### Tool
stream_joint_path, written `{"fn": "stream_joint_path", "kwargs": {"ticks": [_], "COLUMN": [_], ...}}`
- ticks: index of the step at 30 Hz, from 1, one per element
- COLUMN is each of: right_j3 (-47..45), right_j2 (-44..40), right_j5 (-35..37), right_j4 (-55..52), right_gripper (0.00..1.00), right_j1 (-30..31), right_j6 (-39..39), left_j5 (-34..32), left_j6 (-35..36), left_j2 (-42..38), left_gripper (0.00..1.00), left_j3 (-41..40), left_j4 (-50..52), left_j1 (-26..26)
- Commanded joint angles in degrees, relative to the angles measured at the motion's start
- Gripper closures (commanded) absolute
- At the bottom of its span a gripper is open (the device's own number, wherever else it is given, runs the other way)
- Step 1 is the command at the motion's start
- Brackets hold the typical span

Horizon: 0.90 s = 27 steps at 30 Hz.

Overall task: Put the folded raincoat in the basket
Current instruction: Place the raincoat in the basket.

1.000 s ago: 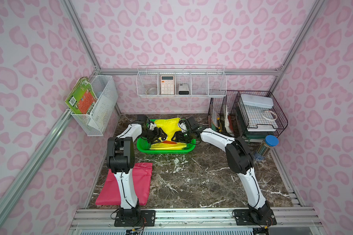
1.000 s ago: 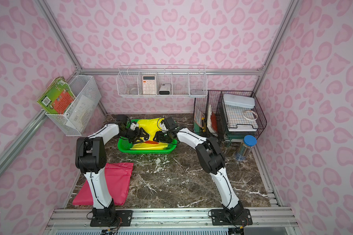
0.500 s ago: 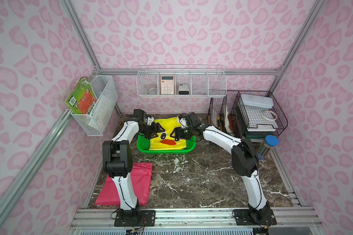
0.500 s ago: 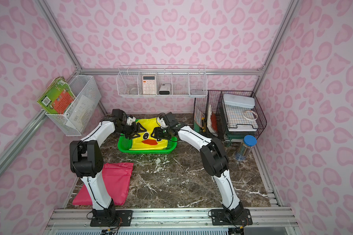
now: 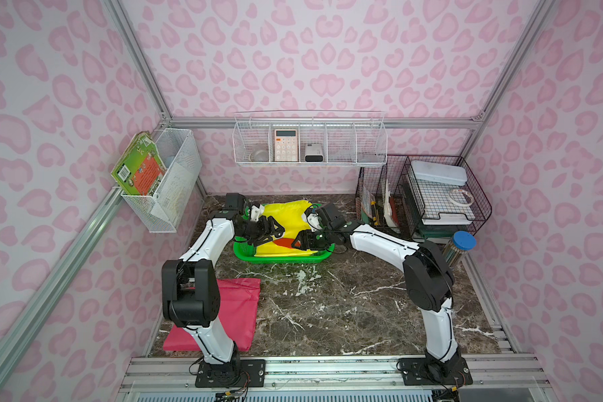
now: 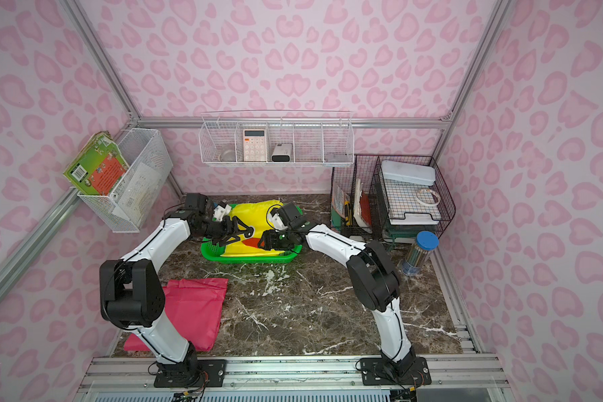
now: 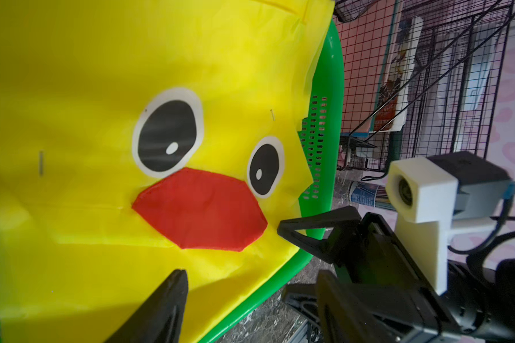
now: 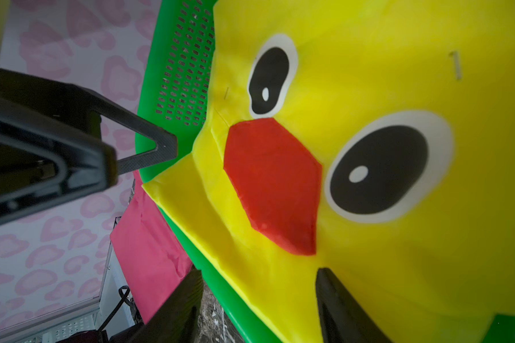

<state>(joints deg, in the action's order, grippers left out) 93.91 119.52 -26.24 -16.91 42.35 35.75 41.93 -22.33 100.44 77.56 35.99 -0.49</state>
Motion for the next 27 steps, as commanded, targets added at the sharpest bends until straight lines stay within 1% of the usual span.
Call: {"fn": "stream_joint_path", "kwargs": {"ticks": [1,5,8,13,20,24,27], "right_j3": [0.1,2.3,2.9,3.5,3.7,2.7,0.2], "right_j2": [1.1,3.0,2.8,0.9,-3.7,-6.3,-8.6], "right_j5": [0.0,0.3,0.3,0.3,0.3,1.4,2.5], "right_j4": [2.3,0.6,0.1,-0.5,-1.1,-2.1,-1.5], "right_gripper": [0.37,0.37,0.37,0.37,0.37,0.37,0.37], "right_j1": [-0.2,-0.7,-0.9,-1.0,0.4,3.2,6.1], "right_j6": [-0.1,-0.8,-0.9,-1.4,-2.3,-3.8,-4.3], "left_j5": [0.7,-0.1,-0.3,-0.2,-1.0,-3.0,-5.6], "left_j6": [0.2,1.2,1.8,1.9,1.8,2.2,3.0], "left_j2": [0.7,3.4,5.1,4.2,-3.2,-9.4,-14.4], "left_gripper": [0.27,0.27,0.27,0.27,0.27,0.27,0.25], "left_j3": [-1.7,-1.6,-0.4,1.6,4.7,3.7,1.9], "left_j4": [-2.2,-1.4,-0.2,0.8,3.2,5.1,7.5], "left_j1": [0.1,0.1,0.1,0.1,0.1,0.1,0.2]}}
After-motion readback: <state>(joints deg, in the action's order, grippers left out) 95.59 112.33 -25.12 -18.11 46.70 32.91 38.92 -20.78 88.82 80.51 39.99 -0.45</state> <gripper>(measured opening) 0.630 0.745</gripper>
